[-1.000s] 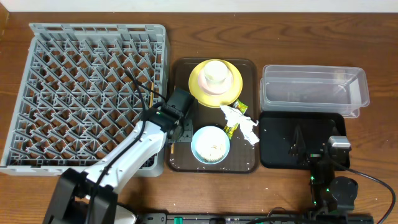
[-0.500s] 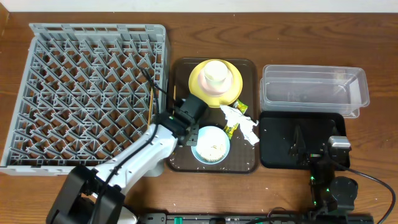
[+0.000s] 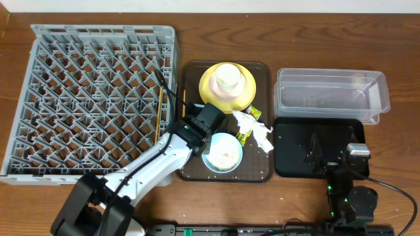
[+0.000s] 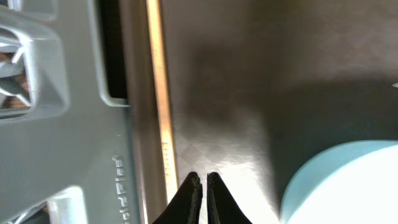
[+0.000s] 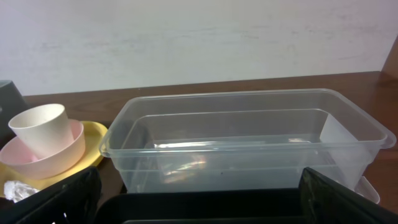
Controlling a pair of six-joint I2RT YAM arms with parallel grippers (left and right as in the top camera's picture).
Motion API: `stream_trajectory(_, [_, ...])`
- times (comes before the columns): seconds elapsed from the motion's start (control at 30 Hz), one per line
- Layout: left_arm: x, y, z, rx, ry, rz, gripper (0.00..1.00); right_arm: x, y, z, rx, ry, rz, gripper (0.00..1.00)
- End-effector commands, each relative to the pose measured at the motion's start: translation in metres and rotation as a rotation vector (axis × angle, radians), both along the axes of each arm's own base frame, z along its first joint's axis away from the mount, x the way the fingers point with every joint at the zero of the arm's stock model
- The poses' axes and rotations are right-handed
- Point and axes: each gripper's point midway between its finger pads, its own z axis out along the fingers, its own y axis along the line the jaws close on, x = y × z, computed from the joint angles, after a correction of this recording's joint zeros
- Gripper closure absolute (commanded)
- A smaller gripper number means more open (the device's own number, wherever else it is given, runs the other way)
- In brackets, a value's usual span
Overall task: Sort waste into correct bins and load items into the dishwasher
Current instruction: 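Return the left gripper to the tray and grasp the second chopstick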
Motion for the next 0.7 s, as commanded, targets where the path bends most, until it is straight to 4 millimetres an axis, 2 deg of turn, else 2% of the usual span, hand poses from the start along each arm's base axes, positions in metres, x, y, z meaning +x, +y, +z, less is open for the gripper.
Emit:
stream_trajectory(0.0, [0.001,0.018,-0.003,0.084,-0.029,0.062,0.92,0.0,0.001,0.0,0.008,0.0,0.004,0.01])
stream_trajectory(0.17, [0.001,0.022,-0.004,0.1,-0.036,0.081,0.92,0.0,0.001,0.0,0.008,0.0,0.004,0.01])
stream_trajectory(0.5, [-0.011,0.038,-0.024,0.129,-0.037,0.126,0.92,0.0,0.001,0.0,0.008,0.0,0.004,0.01])
stream_trajectory(0.67, [-0.012,0.035,-0.028,0.119,-0.049,0.118,0.92,0.0,0.001,0.0,0.008,0.0,0.004,0.01])
